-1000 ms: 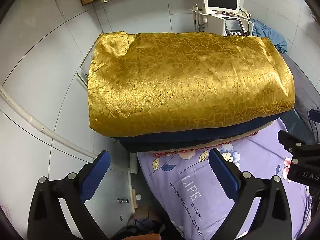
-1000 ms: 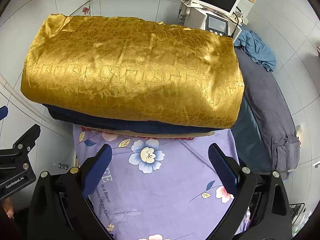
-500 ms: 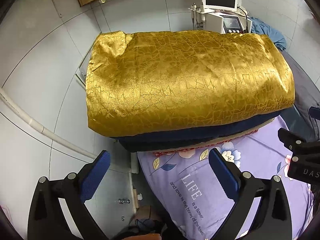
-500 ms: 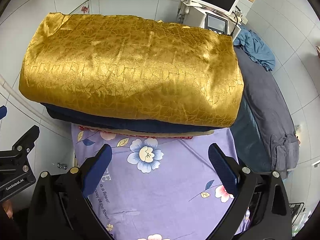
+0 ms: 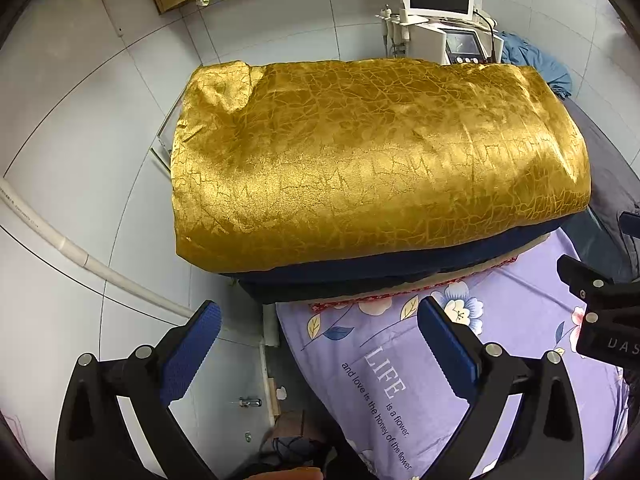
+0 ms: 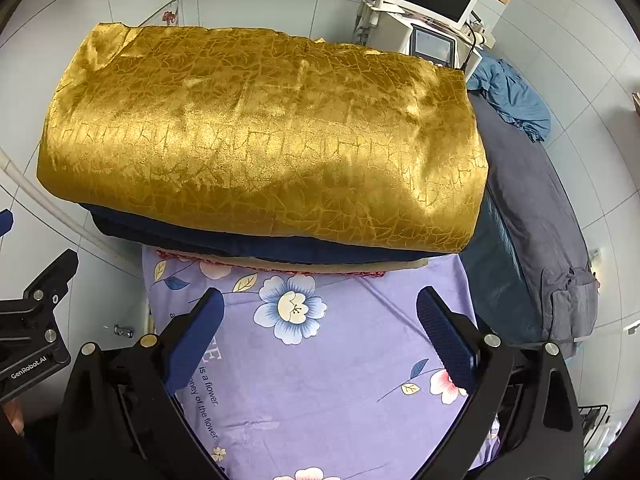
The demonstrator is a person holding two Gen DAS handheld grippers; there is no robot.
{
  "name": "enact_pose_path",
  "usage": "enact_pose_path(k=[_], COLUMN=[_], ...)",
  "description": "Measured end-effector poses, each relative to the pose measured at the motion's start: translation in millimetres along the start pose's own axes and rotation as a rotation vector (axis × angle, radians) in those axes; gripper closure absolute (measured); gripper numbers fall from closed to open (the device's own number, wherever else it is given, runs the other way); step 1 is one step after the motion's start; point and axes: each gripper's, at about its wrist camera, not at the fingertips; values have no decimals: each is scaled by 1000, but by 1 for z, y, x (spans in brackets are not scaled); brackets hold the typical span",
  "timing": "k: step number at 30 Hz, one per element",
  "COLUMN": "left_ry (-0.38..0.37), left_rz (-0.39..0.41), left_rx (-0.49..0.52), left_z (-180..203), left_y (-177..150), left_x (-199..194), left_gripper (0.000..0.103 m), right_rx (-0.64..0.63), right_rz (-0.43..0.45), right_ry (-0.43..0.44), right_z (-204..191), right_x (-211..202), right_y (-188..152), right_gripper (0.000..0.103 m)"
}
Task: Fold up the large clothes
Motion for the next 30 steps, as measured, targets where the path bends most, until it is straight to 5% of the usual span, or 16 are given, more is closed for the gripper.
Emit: enact_pose_path(k=[30], left_ry=[22], left_rz=[38], left_rx=[14], left_z=[6], left_y=[-1], left_x=[1], left_gripper=[6], right_rx=[8], right_rz=[3], right_ry=[-3], right_z=[2], right_x=[0], right_y=[1], right_gripper=[8])
Point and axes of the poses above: each gripper's, at about its wrist camera, not at the fingertips, and x roughly the way its jaws point, z to its right, y to its top, and after that the axes turned 13 degrees about -z, right-handed
